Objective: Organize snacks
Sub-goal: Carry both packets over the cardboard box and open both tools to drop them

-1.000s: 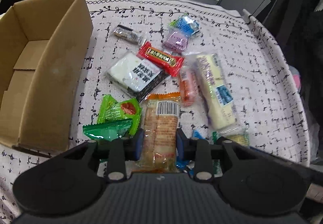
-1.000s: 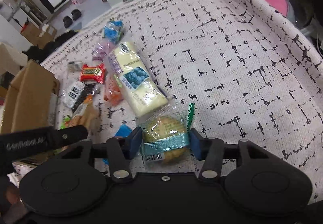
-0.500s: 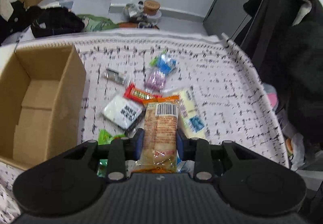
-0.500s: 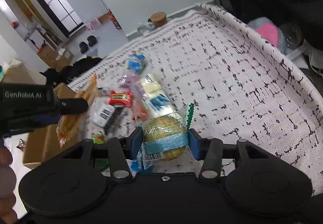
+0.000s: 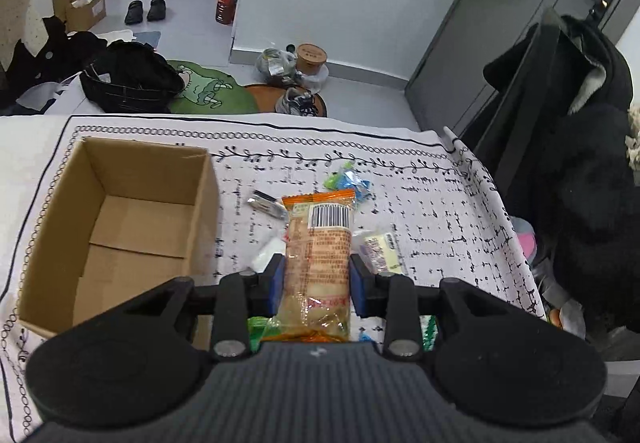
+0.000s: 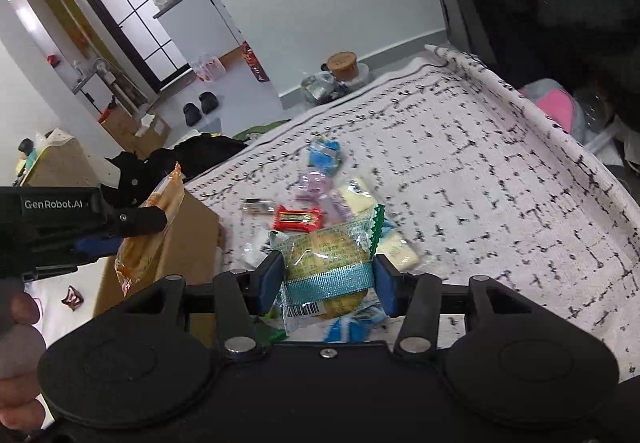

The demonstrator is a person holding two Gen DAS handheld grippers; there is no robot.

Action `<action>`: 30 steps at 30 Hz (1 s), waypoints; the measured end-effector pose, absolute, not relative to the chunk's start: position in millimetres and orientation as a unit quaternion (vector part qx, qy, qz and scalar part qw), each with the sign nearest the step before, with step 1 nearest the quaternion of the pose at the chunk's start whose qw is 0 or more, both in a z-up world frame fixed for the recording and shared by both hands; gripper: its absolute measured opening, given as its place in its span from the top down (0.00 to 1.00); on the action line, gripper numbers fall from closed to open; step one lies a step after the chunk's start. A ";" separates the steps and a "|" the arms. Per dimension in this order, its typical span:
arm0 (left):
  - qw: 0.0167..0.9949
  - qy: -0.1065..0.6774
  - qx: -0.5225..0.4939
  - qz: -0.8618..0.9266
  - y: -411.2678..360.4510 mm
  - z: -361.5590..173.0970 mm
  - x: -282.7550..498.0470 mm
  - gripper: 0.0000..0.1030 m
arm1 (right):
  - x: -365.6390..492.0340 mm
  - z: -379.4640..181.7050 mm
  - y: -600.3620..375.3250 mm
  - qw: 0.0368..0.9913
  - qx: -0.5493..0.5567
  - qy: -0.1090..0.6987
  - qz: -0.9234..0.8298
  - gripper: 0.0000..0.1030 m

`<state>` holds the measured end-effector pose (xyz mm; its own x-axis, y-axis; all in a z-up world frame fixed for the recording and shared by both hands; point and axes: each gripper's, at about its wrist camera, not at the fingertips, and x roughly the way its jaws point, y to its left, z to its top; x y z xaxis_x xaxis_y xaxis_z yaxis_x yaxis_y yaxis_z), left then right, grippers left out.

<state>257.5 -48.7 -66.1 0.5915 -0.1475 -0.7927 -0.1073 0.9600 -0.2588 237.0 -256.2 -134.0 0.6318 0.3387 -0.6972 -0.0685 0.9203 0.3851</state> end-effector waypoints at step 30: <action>0.873 0.401 -0.255 0.114 108.3 -80.0 216.5 0.69 | 248.1 -118.3 -120.0 0.880 0.148 0.410 0.188 0.54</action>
<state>216.5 108.3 -80.0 0.6528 -0.0054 -0.7575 -0.4031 0.8442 -0.3534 248.1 -120.0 -118.3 0.5922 0.4525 -0.6667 -0.2097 0.8855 0.4147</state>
